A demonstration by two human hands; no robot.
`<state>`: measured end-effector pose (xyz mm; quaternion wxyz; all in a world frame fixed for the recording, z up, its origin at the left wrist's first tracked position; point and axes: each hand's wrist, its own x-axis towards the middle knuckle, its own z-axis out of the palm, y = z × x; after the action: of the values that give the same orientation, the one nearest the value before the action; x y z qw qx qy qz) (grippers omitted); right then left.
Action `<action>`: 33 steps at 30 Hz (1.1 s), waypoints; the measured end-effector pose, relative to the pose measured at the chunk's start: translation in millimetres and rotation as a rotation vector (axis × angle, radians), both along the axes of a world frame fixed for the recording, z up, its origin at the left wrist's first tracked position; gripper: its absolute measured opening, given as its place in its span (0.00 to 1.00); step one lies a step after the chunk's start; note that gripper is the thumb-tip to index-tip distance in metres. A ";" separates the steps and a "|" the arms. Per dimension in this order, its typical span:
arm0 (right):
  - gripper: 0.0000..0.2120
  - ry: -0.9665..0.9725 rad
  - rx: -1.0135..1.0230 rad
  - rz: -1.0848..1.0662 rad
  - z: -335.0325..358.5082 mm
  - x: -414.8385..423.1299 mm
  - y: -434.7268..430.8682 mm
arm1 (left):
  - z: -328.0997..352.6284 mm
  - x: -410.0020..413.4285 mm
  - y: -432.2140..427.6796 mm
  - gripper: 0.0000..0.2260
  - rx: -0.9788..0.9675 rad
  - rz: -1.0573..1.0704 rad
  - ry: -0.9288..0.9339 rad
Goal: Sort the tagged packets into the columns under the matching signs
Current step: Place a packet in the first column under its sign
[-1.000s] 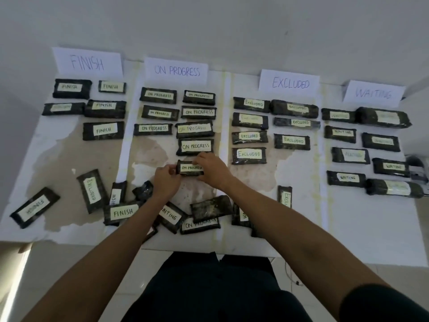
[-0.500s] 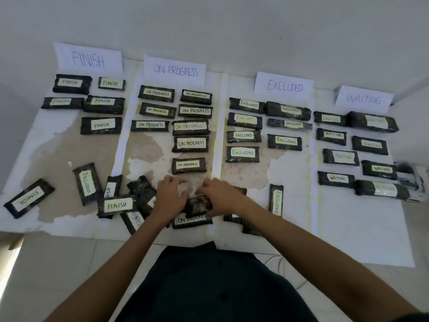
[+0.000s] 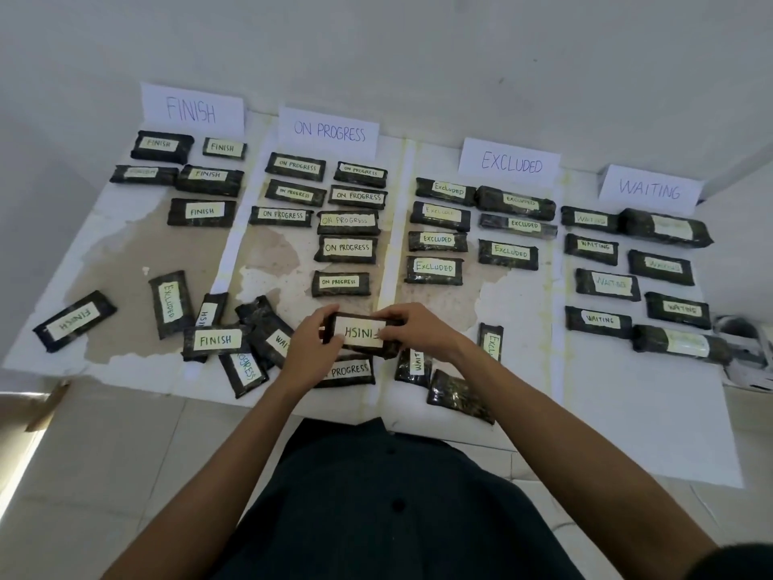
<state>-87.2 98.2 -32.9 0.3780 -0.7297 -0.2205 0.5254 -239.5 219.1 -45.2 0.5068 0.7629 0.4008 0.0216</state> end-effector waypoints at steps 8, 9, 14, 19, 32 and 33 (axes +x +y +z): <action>0.10 0.071 0.029 -0.127 3.5 -9.1 -12.6 | 7.8 8.5 -6.9 0.19 -0.538 0.520 -0.164; 0.11 0.054 0.016 -0.099 3.9 -12.1 -12.7 | 7.8 9.6 -6.2 0.18 -0.513 0.531 -0.169; 0.15 0.080 0.007 -0.137 6.9 -27.3 -1.6 | 22.2 11.1 -7.3 0.16 -0.118 0.162 -0.105; 0.12 0.182 0.025 -0.332 10.4 -38.2 26.2 | 23.4 0.9 -3.9 0.30 0.374 -0.292 0.087; 0.15 0.085 0.020 -0.028 37.5 -65.7 106.2 | 38.0 -49.7 89.5 0.30 0.617 -0.322 0.149; 0.17 0.076 0.012 -0.019 39.0 -67.4 114.6 | 37.5 -53.9 101.4 0.29 0.629 -0.328 0.162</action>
<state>-154.6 212.8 6.1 0.3954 -0.7092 -0.2021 0.5477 -293.4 320.5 -7.8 0.2107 0.9349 0.2856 0.0018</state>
